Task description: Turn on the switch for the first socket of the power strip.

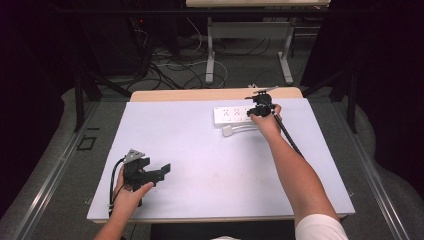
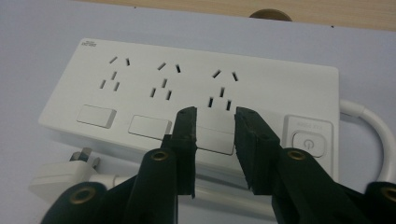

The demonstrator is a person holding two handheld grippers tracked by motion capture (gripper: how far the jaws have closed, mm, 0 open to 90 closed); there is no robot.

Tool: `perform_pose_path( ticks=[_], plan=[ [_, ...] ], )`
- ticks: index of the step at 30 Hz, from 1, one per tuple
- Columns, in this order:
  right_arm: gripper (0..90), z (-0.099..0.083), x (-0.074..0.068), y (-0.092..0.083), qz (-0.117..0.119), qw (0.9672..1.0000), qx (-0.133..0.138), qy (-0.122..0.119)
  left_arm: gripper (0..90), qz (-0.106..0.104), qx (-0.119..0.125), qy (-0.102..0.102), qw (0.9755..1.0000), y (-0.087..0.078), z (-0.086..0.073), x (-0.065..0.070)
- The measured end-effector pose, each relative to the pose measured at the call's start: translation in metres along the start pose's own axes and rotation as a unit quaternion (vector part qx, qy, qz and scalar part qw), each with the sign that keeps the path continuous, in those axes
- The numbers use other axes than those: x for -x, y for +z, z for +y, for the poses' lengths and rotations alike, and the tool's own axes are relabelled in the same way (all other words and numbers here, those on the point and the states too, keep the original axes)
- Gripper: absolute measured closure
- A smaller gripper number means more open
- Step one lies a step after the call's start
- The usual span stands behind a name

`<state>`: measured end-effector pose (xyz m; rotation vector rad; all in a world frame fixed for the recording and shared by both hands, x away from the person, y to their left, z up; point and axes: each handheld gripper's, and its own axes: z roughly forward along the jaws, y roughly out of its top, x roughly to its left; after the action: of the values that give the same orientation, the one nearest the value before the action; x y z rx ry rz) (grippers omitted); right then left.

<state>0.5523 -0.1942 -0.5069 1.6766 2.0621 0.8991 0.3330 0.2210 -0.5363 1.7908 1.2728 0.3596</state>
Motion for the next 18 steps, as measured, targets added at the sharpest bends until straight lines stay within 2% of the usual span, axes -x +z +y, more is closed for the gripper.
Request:
perform_pose_path(
  ticks=[5, 7, 11, 18],
  plan=[
    [61.8, 0.001, -0.002, -0.004, 0.002, 1.0000, -0.001, -0.005, 8.4, 0.002, 0.001, 0.002, 1.0000, 0.000, 0.000, 0.001],
    [58.9, 0.001, -0.001, -0.005, 0.000, 0.9999, 0.004, -0.014, 7.4, 0.005, 0.002, 0.003, 1.0000, 0.000, 0.000, 0.001],
    [53.7, 0.001, -0.002, -0.007, 0.002, 0.9999, 0.002, -0.014, 5.7, 0.005, 0.005, 0.002, 1.0000, 0.000, 0.000, 0.000],
    [47.4, 0.001, -0.008, -0.013, 0.006, 0.9993, 0.007, -0.035, 3.2, 0.007, 0.007, 0.003, 0.9999, -0.001, 0.000, 0.000]
  ],
)
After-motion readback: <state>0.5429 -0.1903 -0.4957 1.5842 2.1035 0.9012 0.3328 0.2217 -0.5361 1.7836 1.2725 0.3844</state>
